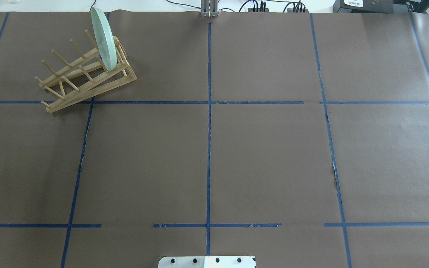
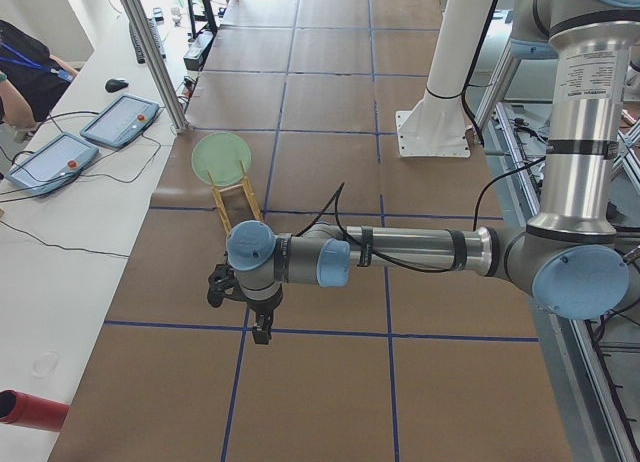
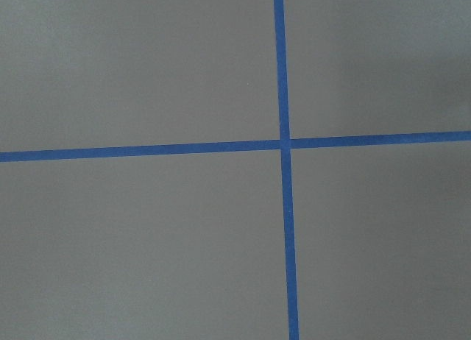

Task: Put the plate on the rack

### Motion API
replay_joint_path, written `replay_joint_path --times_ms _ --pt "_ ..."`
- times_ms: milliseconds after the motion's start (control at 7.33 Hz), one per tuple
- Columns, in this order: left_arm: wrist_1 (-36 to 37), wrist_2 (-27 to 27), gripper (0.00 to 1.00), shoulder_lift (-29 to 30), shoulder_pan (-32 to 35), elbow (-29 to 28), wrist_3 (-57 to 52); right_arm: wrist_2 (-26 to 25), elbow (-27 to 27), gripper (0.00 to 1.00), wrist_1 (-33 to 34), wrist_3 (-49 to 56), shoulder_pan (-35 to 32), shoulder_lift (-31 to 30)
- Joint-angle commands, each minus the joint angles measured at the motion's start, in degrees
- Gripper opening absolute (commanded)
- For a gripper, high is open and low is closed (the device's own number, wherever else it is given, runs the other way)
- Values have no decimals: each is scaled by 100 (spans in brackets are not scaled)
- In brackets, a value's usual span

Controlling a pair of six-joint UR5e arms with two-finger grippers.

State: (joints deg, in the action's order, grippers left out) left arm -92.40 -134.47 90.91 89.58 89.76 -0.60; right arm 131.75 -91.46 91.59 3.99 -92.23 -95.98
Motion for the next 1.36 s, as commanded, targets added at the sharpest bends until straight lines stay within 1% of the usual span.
replay_joint_path --times_ms 0,273,682,1227 --pt "-6 0 100 6 -2 -3 -10 0 -4 100 -1 -4 3 0" --pt "12 -9 100 -11 7 41 -19 0 -4 100 8 -4 3 0" --pt "-15 -17 100 -187 7 111 -28 0 -4 100 -1 -4 3 0" --pt "-24 -88 100 -179 -2 94 -19 0 5 100 8 5 3 0"
